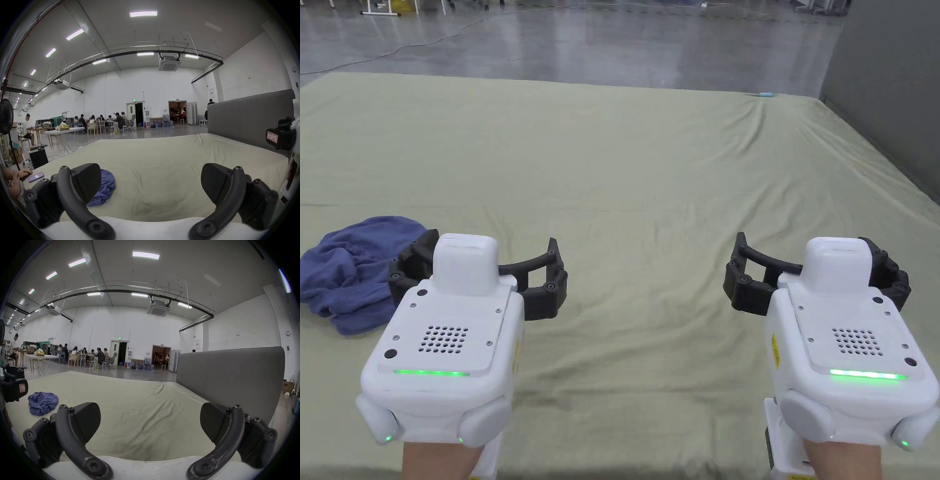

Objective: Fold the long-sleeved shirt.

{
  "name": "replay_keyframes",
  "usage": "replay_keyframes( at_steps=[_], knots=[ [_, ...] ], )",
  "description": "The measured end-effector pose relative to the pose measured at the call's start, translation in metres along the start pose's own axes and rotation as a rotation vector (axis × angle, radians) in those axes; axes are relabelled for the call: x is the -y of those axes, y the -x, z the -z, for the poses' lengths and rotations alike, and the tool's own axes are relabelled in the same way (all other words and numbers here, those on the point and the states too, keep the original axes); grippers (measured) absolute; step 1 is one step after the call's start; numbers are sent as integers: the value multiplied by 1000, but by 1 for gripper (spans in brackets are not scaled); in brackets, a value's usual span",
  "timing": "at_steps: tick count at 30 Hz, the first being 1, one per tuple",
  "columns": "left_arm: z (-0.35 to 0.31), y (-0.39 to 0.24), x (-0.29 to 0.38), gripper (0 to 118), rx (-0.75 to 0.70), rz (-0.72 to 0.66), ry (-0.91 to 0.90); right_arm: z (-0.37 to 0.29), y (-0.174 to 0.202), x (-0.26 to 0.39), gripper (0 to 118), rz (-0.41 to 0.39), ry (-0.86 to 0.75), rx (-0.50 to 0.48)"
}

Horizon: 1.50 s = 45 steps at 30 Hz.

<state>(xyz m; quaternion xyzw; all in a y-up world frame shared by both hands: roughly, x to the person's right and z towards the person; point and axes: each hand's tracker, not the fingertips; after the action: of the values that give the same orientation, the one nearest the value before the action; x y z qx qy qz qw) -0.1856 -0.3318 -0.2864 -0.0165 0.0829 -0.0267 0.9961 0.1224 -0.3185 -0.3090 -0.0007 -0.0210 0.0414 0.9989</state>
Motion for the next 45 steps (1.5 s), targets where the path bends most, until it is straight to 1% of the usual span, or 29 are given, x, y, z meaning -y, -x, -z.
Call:
replay_keyframes(
  at_steps=[27, 31, 34, 39, 45],
  knots=[
    [2, -1, -4, 118, -4, -4, -2, 4, 4, -1, 118, 1, 6, -13],
    [3, 0, -4, 118, 17, -6, -1, 6, 3, -2, 118, 6, 8, -4],
    [2, -2, -5, 118, 11, 4, -4, 6, 3, -3, 118, 14, 7, -5],
    [5, 0, -5, 118, 2, -2, -1, 6, 2, -3, 118, -3, 7, -5],
    [7, 1, -5, 118, -2, -10, -1, 8, 0, -4, 118, 8, 14, -5]
  ],
)
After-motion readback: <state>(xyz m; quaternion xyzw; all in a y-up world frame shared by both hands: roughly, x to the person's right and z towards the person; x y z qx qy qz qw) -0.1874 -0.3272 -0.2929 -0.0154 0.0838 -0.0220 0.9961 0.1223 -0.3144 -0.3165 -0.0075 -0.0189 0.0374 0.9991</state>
